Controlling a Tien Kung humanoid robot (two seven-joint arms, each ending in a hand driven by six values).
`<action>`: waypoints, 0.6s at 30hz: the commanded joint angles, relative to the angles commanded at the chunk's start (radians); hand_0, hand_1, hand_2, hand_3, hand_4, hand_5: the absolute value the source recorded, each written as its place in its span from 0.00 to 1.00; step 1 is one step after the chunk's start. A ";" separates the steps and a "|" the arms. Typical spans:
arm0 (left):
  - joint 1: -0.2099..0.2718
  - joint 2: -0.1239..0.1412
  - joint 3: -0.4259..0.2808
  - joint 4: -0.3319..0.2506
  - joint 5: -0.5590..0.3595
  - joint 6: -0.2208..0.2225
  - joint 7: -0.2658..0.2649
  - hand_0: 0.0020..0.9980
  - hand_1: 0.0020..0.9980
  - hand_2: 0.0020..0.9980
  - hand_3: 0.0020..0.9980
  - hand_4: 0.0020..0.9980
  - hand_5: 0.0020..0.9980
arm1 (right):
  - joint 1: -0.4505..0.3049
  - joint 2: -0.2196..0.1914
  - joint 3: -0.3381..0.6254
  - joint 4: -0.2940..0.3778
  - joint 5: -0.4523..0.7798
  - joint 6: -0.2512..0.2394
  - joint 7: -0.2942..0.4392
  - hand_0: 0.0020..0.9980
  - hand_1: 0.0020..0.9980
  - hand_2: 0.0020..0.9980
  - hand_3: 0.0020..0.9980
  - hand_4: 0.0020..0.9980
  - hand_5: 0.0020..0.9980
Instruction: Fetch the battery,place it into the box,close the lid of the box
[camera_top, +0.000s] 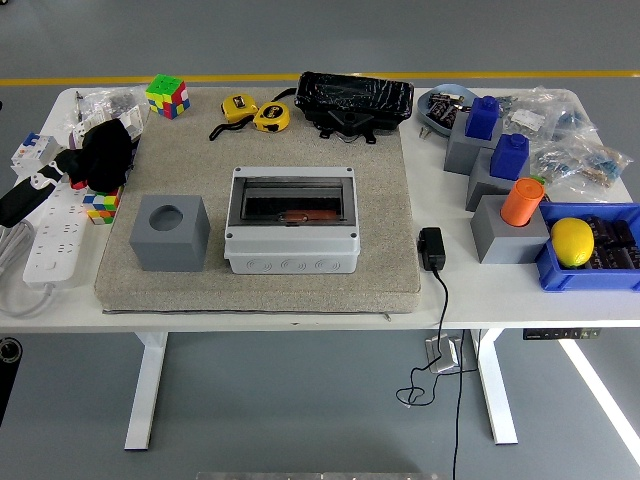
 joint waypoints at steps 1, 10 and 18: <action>0.000 0.001 0.000 0.000 0.001 0.000 0.000 1.00 1.00 1.00 1.00 1.00 1.00 | 0.000 0.000 -0.001 0.000 0.000 0.000 0.000 0.88 0.80 0.75 0.78 1.00 1.00; -0.012 0.003 0.008 -0.008 0.004 0.002 -0.001 1.00 1.00 1.00 1.00 1.00 1.00 | 0.008 0.003 0.009 0.000 0.000 0.000 0.000 0.88 0.81 0.75 0.78 1.00 1.00; -0.020 0.005 0.010 -0.008 0.007 0.001 0.002 1.00 1.00 1.00 1.00 1.00 1.00 | 0.017 0.009 0.021 0.000 0.000 0.000 0.003 0.88 0.81 0.75 0.78 1.00 1.00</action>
